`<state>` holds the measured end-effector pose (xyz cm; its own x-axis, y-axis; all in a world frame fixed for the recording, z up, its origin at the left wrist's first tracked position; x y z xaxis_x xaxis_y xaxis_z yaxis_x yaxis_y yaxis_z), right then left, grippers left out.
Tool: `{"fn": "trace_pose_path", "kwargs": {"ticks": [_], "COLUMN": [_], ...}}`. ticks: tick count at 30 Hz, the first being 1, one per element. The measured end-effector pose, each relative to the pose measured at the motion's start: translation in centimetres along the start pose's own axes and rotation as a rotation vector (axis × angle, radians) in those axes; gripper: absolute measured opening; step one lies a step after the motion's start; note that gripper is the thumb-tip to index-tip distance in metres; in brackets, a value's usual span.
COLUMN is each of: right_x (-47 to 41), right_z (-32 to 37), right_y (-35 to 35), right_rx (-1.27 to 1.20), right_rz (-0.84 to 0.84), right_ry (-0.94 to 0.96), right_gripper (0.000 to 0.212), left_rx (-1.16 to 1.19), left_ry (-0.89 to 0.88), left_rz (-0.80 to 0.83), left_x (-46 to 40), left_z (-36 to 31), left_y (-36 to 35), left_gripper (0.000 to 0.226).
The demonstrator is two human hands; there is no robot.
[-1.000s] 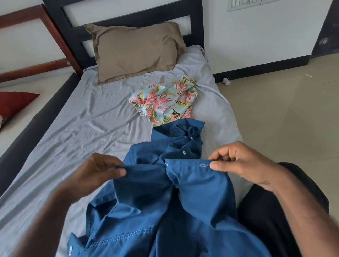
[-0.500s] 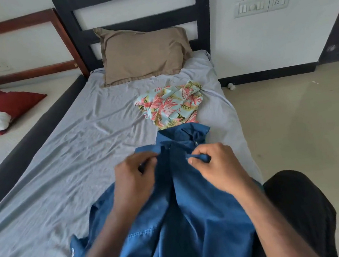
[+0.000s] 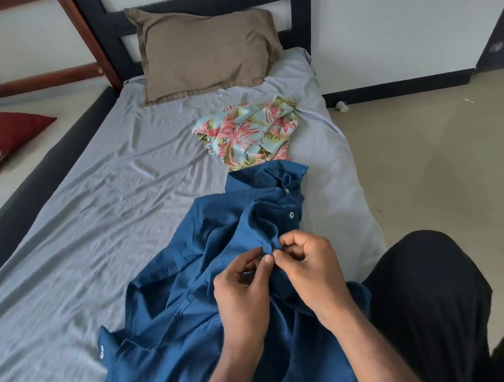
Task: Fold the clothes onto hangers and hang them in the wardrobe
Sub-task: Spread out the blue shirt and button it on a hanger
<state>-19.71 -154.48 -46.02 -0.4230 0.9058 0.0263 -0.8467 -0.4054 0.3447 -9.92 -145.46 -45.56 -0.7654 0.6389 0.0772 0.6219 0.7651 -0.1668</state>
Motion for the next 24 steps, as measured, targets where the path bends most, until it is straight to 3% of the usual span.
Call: {"fn": "trace_pose_path", "kwargs": {"ticks": [7,16,24], "right_x": [0.3,0.4,0.6], "right_z": [0.0,0.0,0.2], "right_y": [0.2,-0.5,0.4], "right_rx": [0.041,-0.093,0.021], "right_rz": [-0.093,0.057,-0.075], "right_ry": [0.071,-0.009,0.063], "right_gripper": [0.008,0.008,0.007], "left_rx": [-0.240,-0.224,-0.206], "left_ry": [-0.221,-0.223,-0.264], "left_rz": [-0.159,-0.074,-0.120], "left_x": [-0.5,-0.4,-0.2], "left_z": [-0.8,-1.1,-1.7], "left_y": [1.0,0.8,0.6], "left_gripper": [0.016,0.015,0.015]}}
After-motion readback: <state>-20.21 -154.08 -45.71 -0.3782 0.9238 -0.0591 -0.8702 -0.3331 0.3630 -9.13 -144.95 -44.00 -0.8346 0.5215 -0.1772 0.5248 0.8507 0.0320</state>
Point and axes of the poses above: each hand's wrist, its own x-axis away from the middle knuckle, its own y-axis out of the back of the hand, z = x × y, the point moved 4 cm from there along -x, towards the middle knuckle, and after that the axes turned 14 degrees about x, right-handed, at the moved point
